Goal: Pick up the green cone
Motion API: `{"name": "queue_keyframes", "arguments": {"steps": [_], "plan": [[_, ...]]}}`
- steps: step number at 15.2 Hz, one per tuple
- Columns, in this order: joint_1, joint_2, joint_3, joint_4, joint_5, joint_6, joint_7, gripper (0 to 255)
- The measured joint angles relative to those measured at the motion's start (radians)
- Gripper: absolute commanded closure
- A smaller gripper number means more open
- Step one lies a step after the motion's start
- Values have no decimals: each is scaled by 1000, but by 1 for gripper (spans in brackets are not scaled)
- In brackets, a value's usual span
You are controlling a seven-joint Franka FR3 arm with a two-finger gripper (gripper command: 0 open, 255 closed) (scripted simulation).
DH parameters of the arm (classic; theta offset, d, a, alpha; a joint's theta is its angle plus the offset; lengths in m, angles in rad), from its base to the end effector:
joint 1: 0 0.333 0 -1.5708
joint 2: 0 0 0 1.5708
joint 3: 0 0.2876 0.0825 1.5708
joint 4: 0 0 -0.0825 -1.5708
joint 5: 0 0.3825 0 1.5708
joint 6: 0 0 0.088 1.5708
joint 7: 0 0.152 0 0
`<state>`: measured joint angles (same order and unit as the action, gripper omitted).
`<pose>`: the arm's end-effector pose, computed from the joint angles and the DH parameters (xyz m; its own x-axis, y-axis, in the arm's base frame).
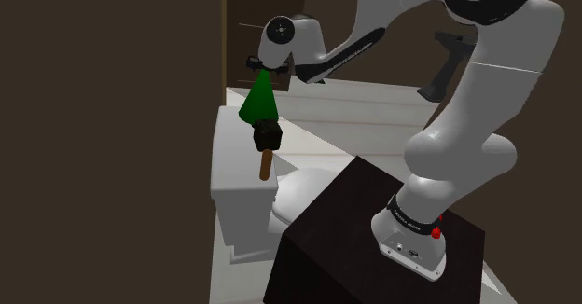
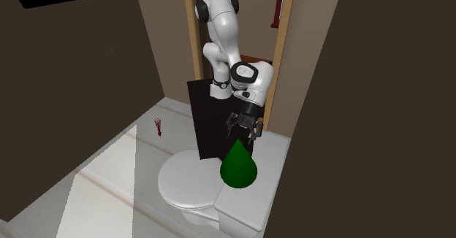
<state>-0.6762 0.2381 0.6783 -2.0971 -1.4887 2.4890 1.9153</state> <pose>0.6081 -0.0239 0.2942 0.4386 -0.4684 0.7669 -0.7011 -0.7123 -0.0341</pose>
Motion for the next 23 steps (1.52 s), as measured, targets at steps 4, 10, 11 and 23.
{"name": "queue_keyframes", "arguments": {"steps": [4, 10, 11, 23], "plan": [[25, 64, -21, 44, -90, -40, 85, 0], [45, 120, -37, 50, -167, -59, 154, 255], [45, 121, -38, 51, -169, -60, 155, 255], [38, 100, -31, 46, -142, -53, 133, 255]]}}
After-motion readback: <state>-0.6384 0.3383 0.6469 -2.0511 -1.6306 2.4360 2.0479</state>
